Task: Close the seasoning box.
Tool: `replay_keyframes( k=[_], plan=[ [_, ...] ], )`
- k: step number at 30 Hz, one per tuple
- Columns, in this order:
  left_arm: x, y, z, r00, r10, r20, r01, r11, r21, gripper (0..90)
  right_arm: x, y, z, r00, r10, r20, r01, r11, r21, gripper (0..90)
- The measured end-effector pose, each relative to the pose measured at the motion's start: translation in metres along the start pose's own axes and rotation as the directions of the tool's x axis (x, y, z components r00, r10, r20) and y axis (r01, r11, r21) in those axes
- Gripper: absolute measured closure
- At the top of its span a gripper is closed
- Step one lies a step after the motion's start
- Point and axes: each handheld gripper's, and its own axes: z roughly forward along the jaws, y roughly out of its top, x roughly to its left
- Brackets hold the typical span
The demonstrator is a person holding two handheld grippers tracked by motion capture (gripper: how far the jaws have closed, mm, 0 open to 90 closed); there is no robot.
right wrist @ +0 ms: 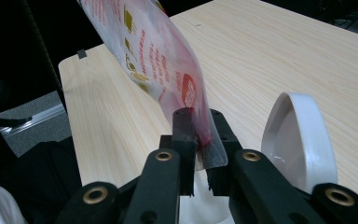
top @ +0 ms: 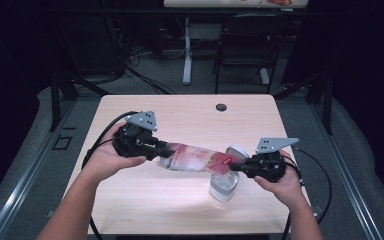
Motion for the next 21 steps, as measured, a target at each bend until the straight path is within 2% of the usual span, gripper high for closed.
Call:
replay_keyframes(
  k=[4,12,21],
  plan=[
    [-0.0007,0.0015,0.0000,1.0000,-0.003,-0.001,0.003,1.0000,-0.002,77.1,0.0009,0.0008,-0.0008,1.0000,-0.008,-0.001,0.008,1.0000,0.003,87.6],
    [-0.0026,0.0055,0.0001,0.9999,0.010,0.004,-0.010,1.0000,0.001,77.1,-0.0001,0.0009,-0.0056,1.0000,0.003,-0.005,-0.003,0.9999,-0.010,88.0],
    [-0.0052,0.0105,0.0025,0.9998,0.017,0.005,-0.017,0.9999,-0.001,76.9,-0.0022,-0.0007,-0.0066,1.0000,0.005,0.008,-0.005,0.9999,0.010,88.0]
  ],
)
